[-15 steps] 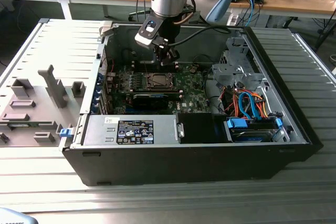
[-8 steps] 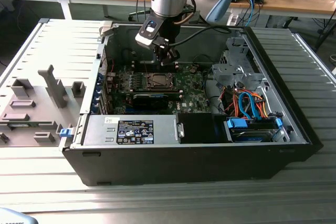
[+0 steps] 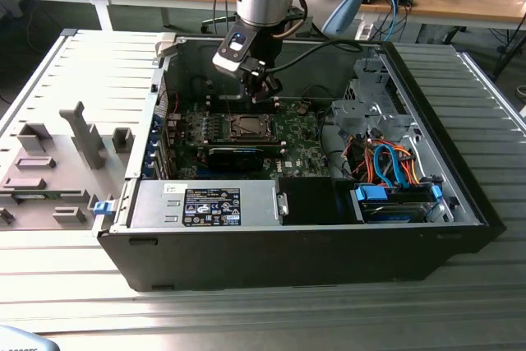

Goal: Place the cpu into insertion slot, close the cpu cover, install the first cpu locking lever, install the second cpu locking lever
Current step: 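Install the first cpu locking lever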

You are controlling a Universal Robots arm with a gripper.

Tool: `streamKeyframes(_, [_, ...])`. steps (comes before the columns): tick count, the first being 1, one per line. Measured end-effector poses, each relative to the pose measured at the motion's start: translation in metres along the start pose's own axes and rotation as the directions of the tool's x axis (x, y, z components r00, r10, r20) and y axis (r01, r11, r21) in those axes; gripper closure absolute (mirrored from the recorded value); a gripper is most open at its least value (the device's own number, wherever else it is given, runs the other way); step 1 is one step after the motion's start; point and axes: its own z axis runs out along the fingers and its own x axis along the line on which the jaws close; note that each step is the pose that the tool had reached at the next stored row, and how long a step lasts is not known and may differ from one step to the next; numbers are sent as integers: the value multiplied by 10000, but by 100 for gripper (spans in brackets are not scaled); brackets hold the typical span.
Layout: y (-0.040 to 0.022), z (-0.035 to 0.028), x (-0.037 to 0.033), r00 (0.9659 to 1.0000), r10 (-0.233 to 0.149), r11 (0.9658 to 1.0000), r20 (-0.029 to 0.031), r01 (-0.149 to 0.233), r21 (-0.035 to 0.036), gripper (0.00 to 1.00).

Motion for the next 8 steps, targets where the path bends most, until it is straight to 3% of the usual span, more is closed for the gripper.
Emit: streamKeyframes(8, [0, 0, 0, 9997, -230, 9997, 5, 230, -2, 89])
